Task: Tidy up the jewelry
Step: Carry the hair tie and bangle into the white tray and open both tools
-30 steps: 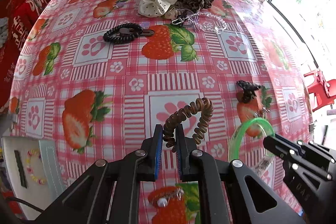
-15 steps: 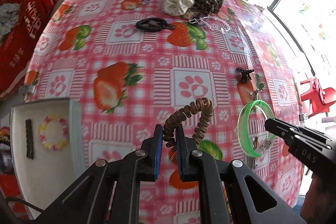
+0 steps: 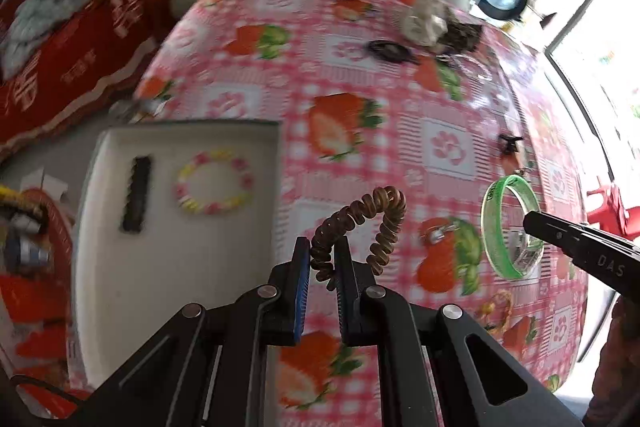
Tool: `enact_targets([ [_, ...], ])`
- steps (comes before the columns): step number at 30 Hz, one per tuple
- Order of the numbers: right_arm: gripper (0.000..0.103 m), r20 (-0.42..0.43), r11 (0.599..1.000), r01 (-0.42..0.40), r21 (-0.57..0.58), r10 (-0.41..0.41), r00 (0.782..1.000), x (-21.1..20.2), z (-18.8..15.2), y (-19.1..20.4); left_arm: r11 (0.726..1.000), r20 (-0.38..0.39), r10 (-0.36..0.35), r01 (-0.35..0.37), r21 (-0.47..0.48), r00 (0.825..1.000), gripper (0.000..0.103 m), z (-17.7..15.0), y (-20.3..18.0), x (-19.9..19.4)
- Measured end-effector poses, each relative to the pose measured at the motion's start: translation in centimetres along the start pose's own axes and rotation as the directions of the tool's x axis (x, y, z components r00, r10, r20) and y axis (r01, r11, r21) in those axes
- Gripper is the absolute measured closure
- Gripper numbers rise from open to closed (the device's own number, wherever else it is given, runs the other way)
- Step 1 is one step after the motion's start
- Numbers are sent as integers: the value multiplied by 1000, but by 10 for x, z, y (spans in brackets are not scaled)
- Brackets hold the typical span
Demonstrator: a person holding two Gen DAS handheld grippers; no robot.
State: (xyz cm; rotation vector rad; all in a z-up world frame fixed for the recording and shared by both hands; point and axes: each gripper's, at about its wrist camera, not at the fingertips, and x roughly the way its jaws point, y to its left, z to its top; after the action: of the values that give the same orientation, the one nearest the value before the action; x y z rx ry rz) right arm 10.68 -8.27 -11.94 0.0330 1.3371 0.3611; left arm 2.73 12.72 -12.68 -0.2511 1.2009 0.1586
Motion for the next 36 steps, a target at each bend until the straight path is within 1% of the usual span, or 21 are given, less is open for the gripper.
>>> enact_targets([
  [8,96,-28,989,-61,-135,58,998,8,-6,78,993,-5,61,-61,-106,998,84,-27,66,-11],
  [12,96,-50,971,-97,-219,88,995,18,-9,124,984,-17,90,-92,-156,996,84,-41,98,-10],
  [18,96,-87,940,-121,-320,98,991,40,-12,181,970,-52,128,-136,-201,990,84,-56,137,1],
  [21,96,-112,927,-122,-355,88,990,55,-14,200,966,-63,141,-151,-211,988,84,-58,150,8],
  [25,96,-152,913,-108,-394,51,987,80,-16,220,962,-81,157,-171,-214,984,84,-58,163,18],
  [32,96,-211,892,-67,-447,-32,977,115,-22,233,962,-114,159,-180,-206,981,84,-54,174,38],
  [36,96,-233,891,-40,-453,-75,970,128,-22,233,960,-128,174,-197,-197,976,84,-47,175,47],
])
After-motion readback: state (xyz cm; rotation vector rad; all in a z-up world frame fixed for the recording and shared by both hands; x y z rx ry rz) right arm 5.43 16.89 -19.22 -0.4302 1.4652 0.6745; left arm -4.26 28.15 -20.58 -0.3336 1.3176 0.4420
